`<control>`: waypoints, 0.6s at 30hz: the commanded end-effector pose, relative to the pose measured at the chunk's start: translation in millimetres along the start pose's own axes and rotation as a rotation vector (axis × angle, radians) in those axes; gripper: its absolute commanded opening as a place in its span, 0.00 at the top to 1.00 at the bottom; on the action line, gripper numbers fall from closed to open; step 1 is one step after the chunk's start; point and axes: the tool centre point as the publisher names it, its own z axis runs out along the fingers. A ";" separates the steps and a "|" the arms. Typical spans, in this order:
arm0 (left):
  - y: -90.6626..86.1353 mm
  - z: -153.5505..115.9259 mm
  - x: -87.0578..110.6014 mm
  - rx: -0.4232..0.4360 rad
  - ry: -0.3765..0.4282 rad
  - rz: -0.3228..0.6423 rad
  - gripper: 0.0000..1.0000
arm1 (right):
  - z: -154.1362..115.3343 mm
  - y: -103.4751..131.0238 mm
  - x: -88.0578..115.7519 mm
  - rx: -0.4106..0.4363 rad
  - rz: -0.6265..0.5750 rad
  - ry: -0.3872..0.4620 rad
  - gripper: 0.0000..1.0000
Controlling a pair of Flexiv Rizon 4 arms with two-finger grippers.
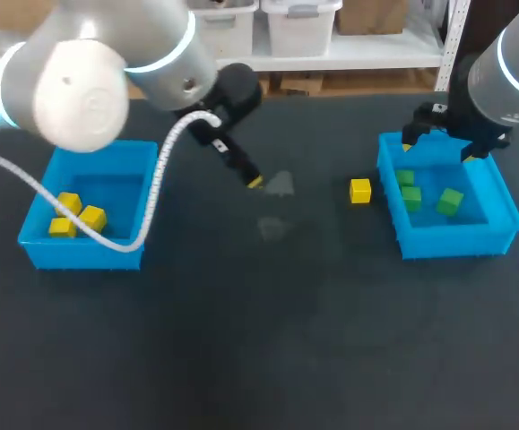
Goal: Put the green cubes in the right bin and the yellow cubes in the left bin.
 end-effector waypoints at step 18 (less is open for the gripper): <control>-21.6 83.4 -92.1 0.033 0.164 0.250 0.00 | -0.7 -0.5 1.9 0.001 0.001 -0.007 0.00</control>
